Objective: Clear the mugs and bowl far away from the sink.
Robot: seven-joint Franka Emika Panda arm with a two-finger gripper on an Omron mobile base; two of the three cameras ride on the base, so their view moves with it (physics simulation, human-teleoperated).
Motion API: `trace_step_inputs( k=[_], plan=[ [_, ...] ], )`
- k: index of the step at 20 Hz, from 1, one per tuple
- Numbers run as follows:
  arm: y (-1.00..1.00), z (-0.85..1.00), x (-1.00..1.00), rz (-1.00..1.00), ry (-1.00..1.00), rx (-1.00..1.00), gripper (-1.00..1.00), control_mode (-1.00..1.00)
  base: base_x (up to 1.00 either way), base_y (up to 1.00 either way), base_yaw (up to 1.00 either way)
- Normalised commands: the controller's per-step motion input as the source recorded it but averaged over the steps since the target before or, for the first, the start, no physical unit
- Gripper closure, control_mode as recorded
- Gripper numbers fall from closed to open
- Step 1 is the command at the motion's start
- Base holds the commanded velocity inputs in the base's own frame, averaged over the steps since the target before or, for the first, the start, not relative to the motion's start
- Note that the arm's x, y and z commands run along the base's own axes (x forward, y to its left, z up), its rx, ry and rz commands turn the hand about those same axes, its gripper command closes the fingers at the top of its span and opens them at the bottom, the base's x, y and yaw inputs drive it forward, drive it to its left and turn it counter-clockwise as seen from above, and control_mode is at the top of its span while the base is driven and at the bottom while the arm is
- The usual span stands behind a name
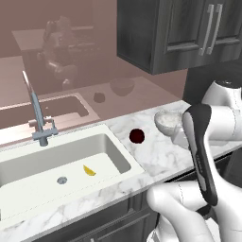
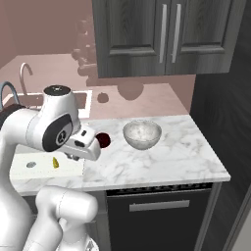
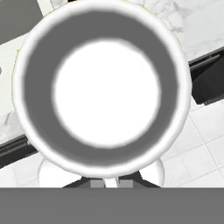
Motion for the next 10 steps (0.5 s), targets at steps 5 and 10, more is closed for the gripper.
trace_step_inputs(
  k=[5,10],
  plan=[
    [0.0,0.39,-0.32,0.0,0.05,0.0,1.0,-1.0,0.0,0.0,0.0],
    [0.0,0.19,-0.16,0.0,0.05,0.0,1.0,-1.0,0.0,0.0,0.0]
  ],
)
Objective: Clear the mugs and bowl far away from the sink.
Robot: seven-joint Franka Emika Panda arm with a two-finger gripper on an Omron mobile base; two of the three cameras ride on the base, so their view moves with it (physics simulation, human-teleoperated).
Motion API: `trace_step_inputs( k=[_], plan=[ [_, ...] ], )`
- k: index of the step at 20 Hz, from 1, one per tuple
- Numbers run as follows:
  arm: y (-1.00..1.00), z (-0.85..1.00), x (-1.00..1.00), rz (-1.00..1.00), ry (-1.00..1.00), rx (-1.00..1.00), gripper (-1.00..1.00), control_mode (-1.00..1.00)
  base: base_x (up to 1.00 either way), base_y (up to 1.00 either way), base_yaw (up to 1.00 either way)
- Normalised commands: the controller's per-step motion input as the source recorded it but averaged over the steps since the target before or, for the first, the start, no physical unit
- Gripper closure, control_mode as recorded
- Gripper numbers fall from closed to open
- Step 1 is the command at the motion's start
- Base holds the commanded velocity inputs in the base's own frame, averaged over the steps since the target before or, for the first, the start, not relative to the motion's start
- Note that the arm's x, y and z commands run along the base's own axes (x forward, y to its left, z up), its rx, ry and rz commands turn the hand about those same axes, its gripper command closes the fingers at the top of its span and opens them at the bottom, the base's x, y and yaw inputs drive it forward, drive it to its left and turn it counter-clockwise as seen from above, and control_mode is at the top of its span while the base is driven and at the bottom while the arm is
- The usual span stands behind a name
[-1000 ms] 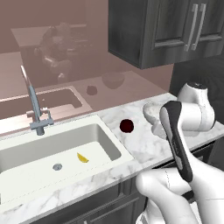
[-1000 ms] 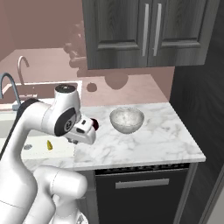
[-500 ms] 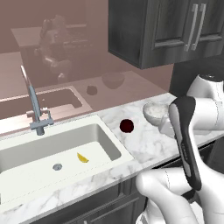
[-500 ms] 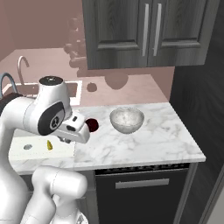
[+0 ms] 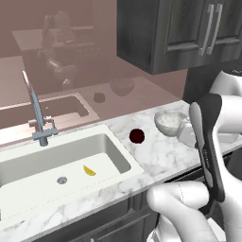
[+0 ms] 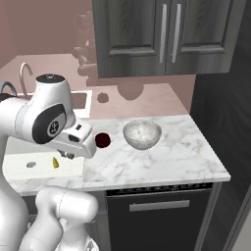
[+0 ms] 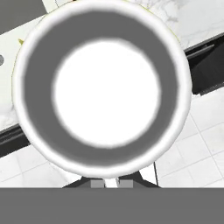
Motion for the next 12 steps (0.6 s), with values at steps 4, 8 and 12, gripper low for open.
trace_step_inputs(
  k=[4,8,12],
  plan=[
    [0.04,0.19,-0.14,0.0,0.01,0.0,1.0,-1.0,0.0,0.0,0.0],
    [0.12,0.05,-0.25,0.0,0.0,-0.01,1.0,-1.0,0.0,0.0,0.0],
    [0.19,0.0,-0.23,0.01,0.0,-0.03,1.0,1.0,-0.24,0.0,-0.01]
  ],
)
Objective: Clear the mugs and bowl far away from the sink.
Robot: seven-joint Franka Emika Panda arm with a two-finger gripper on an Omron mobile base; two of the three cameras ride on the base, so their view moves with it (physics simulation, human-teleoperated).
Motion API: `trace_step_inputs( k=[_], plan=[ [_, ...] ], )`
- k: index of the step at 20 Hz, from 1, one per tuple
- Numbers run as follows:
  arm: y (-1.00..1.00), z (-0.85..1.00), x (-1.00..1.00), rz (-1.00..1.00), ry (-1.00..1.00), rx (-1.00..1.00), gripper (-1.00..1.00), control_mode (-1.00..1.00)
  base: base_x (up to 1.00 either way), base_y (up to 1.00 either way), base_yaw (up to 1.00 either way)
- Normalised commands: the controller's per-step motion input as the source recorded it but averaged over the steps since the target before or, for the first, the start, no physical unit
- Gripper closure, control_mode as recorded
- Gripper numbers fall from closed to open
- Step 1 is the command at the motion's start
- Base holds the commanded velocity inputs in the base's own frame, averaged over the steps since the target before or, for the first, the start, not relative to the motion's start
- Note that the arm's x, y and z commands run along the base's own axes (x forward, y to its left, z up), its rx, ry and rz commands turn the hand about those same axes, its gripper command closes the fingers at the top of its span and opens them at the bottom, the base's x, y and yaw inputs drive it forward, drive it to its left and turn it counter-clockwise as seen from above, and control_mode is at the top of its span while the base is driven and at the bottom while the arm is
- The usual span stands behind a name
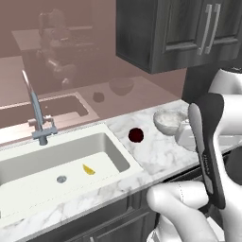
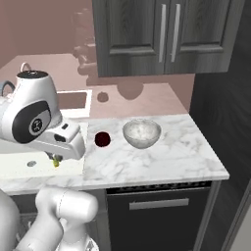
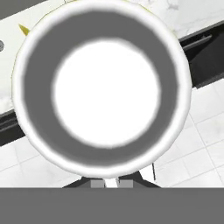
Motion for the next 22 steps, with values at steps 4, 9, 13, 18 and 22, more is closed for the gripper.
trace_step_inputs(
  k=[4,9,13,18,22],
  plan=[
    [0.0,0.0,0.0,0.0,0.0,0.0,1.0,1.0,-0.77,-0.01,-0.52],
    [0.0,0.0,0.0,0.0,0.0,0.0,1.0,1.0,-0.09,0.0,-0.97],
    [0.0,0.0,0.0,0.0,0.0,0.0,1.0,1.0,0.0,0.0,-1.0],
    [0.0,0.0,0.0,0.0,0.0,0.0,1.0,1.0,0.0,0.0,-1.0],
    [0.0,0.0,0.0,0.0,0.0,0.0,1.0,1.0,0.0,0.0,-1.0]
  ],
)
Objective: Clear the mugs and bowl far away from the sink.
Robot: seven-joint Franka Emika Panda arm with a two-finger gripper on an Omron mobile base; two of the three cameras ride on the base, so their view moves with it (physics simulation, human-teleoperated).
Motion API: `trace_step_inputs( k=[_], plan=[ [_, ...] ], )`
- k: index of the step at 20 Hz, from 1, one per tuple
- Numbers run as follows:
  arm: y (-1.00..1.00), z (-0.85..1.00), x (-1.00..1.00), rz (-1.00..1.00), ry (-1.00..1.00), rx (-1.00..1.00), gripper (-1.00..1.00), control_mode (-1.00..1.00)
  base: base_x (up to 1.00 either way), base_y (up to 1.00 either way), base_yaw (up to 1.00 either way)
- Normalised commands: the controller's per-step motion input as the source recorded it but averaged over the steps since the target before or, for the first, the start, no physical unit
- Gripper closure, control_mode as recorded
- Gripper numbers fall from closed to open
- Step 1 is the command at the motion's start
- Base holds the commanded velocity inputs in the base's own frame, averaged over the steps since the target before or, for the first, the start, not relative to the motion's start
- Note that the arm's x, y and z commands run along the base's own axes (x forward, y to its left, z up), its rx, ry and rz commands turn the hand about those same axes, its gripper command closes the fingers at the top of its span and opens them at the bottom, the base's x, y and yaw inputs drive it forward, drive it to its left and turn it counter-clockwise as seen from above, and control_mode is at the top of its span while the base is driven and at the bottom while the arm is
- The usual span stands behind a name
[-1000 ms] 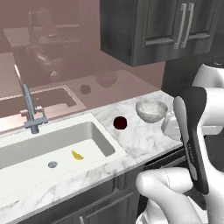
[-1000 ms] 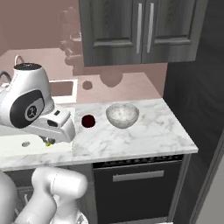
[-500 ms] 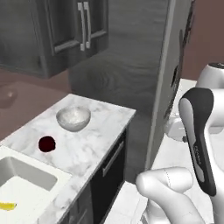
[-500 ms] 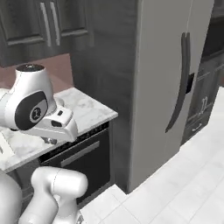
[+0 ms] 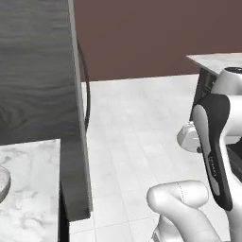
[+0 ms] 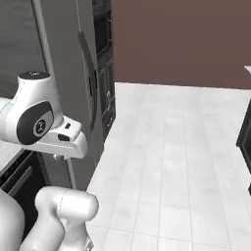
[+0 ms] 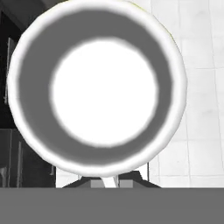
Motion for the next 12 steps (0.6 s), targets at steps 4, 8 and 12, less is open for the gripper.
trace_step_inputs(
  k=[4,8,12],
  plan=[
    [0.0,0.0,0.0,0.0,0.0,0.0,1.0,1.0,0.0,0.0,-1.0],
    [0.0,0.0,0.0,0.0,0.0,0.0,1.0,1.0,0.0,0.0,-1.0],
    [0.0,0.0,0.0,0.0,0.0,0.0,1.0,1.0,0.0,0.0,-1.0]
  ],
)
